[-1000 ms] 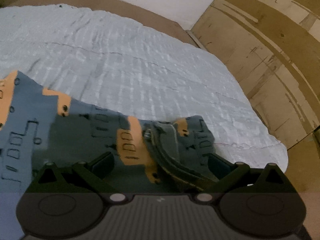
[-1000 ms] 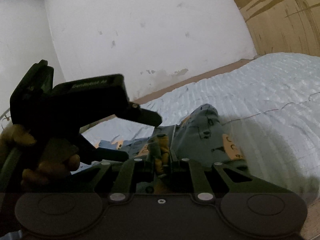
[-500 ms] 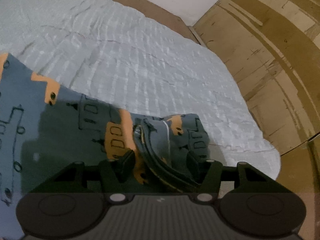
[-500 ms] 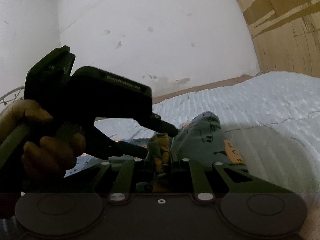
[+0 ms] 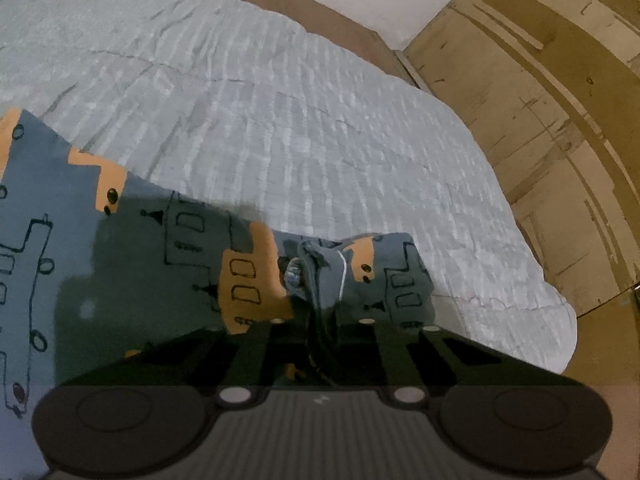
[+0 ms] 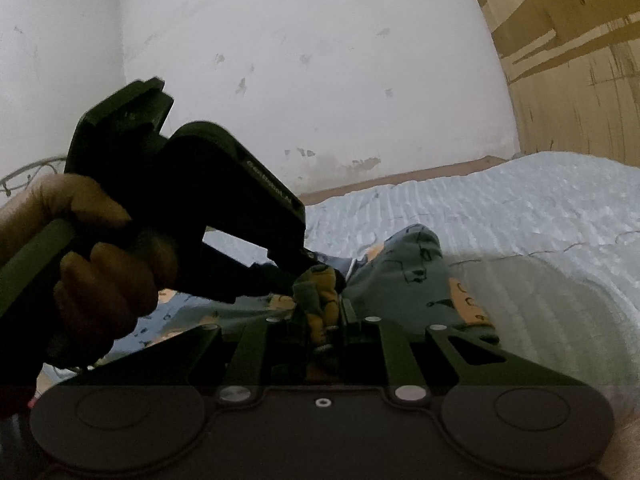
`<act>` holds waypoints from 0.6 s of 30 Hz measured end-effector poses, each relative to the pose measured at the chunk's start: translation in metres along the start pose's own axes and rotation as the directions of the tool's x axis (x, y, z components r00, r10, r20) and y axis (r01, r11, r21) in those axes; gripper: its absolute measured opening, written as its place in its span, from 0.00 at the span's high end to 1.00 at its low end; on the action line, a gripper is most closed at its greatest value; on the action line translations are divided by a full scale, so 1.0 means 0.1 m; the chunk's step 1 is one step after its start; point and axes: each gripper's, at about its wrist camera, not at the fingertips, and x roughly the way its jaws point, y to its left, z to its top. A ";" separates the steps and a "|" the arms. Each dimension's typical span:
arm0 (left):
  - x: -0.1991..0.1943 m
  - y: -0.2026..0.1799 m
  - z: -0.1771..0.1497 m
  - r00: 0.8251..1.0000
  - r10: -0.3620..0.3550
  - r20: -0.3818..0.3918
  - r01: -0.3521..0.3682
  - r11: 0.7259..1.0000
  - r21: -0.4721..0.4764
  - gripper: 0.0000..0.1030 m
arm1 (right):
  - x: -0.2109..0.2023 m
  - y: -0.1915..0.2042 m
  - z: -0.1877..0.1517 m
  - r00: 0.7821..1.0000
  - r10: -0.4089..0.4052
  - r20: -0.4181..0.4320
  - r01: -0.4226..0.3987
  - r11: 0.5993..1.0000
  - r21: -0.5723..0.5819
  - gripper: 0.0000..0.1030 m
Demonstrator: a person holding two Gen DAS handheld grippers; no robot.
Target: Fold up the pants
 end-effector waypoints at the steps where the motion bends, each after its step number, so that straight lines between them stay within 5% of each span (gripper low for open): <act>1: -0.01 -0.02 0.00 1.000 0.004 0.004 -0.004 1.000 0.007 0.91 | 0.00 0.02 0.00 1.000 -0.006 0.000 0.006 1.000 -0.009 0.84; 8: -0.33 -0.06 0.02 0.996 0.037 0.083 -0.042 0.998 0.055 0.92 | -0.09 0.27 0.17 1.000 -0.024 0.020 0.026 0.993 -0.113 0.84; 18: -0.99 0.30 0.15 0.987 0.111 0.119 -0.120 0.990 0.068 0.92 | -0.04 0.83 0.40 0.991 0.129 -0.022 -0.131 0.970 -0.203 0.84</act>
